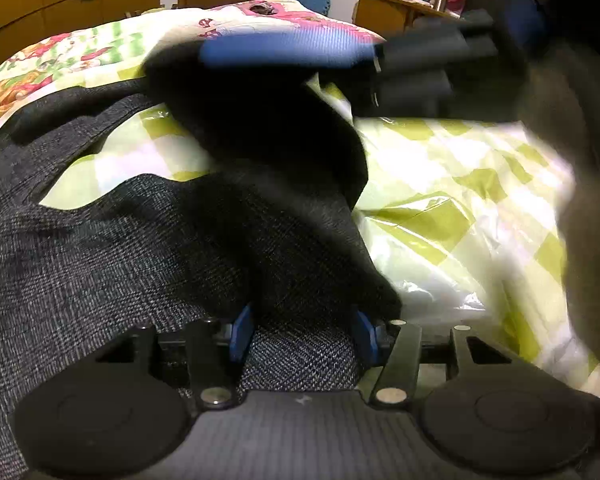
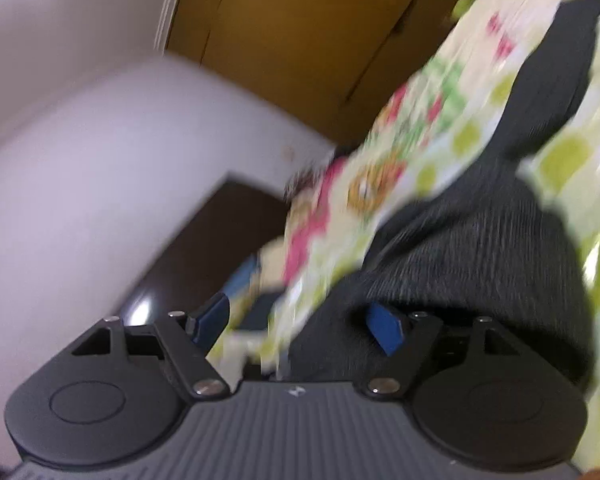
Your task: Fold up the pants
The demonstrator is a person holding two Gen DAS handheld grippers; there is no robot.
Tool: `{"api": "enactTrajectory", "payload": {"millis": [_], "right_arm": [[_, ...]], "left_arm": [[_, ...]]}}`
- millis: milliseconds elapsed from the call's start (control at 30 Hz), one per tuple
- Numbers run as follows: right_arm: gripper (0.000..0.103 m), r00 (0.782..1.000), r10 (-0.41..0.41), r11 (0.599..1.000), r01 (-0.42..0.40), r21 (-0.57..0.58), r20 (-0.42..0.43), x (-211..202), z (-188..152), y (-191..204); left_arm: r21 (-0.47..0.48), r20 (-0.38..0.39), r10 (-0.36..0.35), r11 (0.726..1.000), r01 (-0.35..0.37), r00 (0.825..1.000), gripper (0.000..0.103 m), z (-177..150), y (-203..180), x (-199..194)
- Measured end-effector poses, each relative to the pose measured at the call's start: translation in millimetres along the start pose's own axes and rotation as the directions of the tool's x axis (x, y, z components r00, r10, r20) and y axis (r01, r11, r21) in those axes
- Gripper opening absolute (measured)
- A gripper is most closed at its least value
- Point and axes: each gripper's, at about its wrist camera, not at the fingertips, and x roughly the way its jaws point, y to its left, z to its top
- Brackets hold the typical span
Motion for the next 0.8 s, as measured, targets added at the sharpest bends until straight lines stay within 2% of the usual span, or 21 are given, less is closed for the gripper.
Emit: {"api": "enactTrajectory", "payload": {"millis": [133, 200, 233, 333, 467, 567, 600, 667, 700, 733, 800], "right_arm": [[0.077, 0.996, -0.088, 0.994, 0.086, 0.061, 0.032, -17.1, -5.5, -17.1], [0.077, 0.983, -0.184, 0.977, 0.180, 0.114, 0.022, -22.4, -7.1, -31.9], [0.077, 0.978, -0.204, 0.968, 0.196, 0.154, 0.035, -25.2, -7.5, -41.4], [0.077, 0.971, -0.218, 0.935, 0.178, 0.308, 0.098, -23.8, -4.8, -70.5], [0.077, 0.968, -0.165, 0.877, 0.056, 0.477, 0.189, -21.2, -5.5, -92.7], [0.077, 0.956, -0.201, 0.845, 0.059, 0.531, 0.213, -13.6, -8.1, -104.4], [0.073, 0.948, -0.224, 0.819, 0.057, 0.571, 0.227, -12.9, -10.0, -109.7], [0.049, 0.927, -0.285, 0.777, 0.074, 0.625, 0.245, -17.8, -21.0, -111.5], [0.021, 0.915, -0.328, 0.758, 0.107, 0.643, 0.235, -20.9, -22.8, -112.0], [0.009, 0.905, -0.361, 0.745, 0.135, 0.653, 0.226, -23.4, -22.5, -113.6], [0.008, 0.889, -0.386, 0.755, 0.151, 0.639, 0.246, -32.6, -18.7, -113.4]], "left_arm": [[-0.002, 0.009, -0.015, 1.000, 0.015, 1.000, 0.066, -0.8, 4.3, 0.2], [-0.006, 0.012, -0.023, 1.000, 0.023, 1.000, 0.066, -1.0, 6.2, 0.0], [-0.008, 0.014, -0.024, 1.000, 0.025, 1.000, 0.066, -1.2, 6.9, -0.3], [-0.010, 0.020, -0.026, 1.000, 0.026, 0.999, 0.066, -2.1, 8.6, -0.9], [-0.014, 0.025, -0.032, 0.999, 0.033, 0.999, 0.066, -3.3, 9.7, -1.1], [-0.015, 0.027, -0.037, 0.999, 0.037, 0.999, 0.066, -6.4, 10.2, -2.3], [-0.015, 0.028, -0.037, 0.999, 0.037, 0.999, 0.066, -6.6, 10.5, -2.5], [-0.015, 0.030, -0.037, 0.999, 0.037, 0.999, 0.066, -8.2, 10.5, -3.2], [-0.016, 0.031, -0.037, 0.999, 0.037, 0.999, 0.066, -8.2, 11.0, -3.3], [-0.018, 0.030, -0.037, 0.999, 0.037, 0.999, 0.066, -8.0, 11.7, -3.0], [-0.018, 0.024, -0.036, 0.999, 0.037, 0.999, 0.066, -6.8, 10.9, -3.8]]}}
